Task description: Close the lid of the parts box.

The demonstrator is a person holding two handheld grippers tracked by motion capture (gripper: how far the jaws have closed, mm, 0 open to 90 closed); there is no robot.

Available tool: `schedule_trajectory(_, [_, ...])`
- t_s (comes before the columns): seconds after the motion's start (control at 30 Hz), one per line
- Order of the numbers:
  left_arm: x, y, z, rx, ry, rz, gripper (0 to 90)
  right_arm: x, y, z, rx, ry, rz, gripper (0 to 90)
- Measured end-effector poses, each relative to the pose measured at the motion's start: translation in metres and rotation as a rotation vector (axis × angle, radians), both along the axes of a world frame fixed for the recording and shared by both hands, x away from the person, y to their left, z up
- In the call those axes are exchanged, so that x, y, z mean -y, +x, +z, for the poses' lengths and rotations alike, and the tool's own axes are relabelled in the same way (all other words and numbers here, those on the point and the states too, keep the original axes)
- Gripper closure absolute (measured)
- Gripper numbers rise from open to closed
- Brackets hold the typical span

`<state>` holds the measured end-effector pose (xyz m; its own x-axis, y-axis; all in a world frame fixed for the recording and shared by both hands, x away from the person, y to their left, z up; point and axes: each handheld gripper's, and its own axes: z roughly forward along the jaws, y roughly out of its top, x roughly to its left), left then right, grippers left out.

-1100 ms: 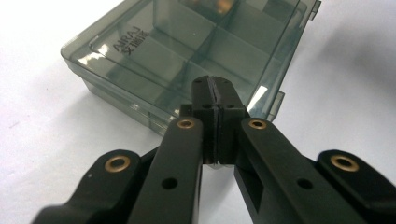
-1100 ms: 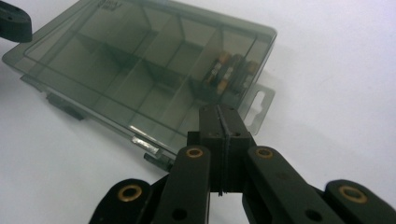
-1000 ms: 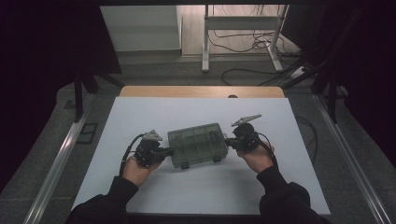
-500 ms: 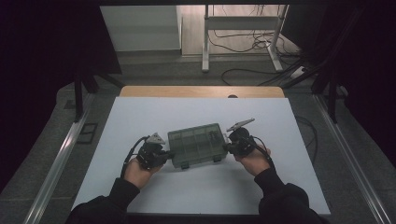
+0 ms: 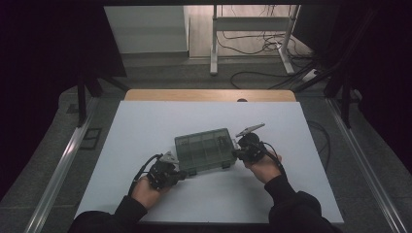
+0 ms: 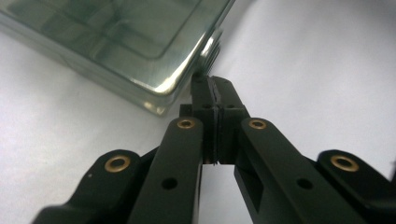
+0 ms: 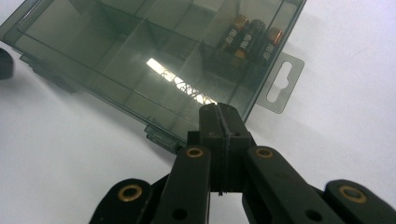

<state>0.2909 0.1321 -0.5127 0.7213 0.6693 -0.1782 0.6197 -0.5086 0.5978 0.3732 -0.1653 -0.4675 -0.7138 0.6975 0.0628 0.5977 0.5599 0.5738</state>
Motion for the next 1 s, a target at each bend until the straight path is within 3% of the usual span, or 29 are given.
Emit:
schedule_trajectory(0.2, [-0.005,0.006,-0.002,-0.013,-0.002,0.029,89.1,-0.001,-0.001,0.000,-0.006,0.001,0.003,89.0])
schedule_trajectory(0.53, [-0.012,0.018,-0.002,0.001,0.005,0.063,89.1,-0.004,-0.005,0.000,-0.018,0.000,0.016,88.9])
schedule_trajectory(0.77, [-0.016,0.025,-0.002,0.009,0.001,0.070,89.1,-0.006,-0.007,0.001,-0.021,0.000,0.023,88.9])
schedule_trajectory(1.0, [-0.014,0.022,0.000,0.014,-0.004,0.055,88.9,-0.007,-0.008,0.001,-0.017,-0.001,0.020,88.9])
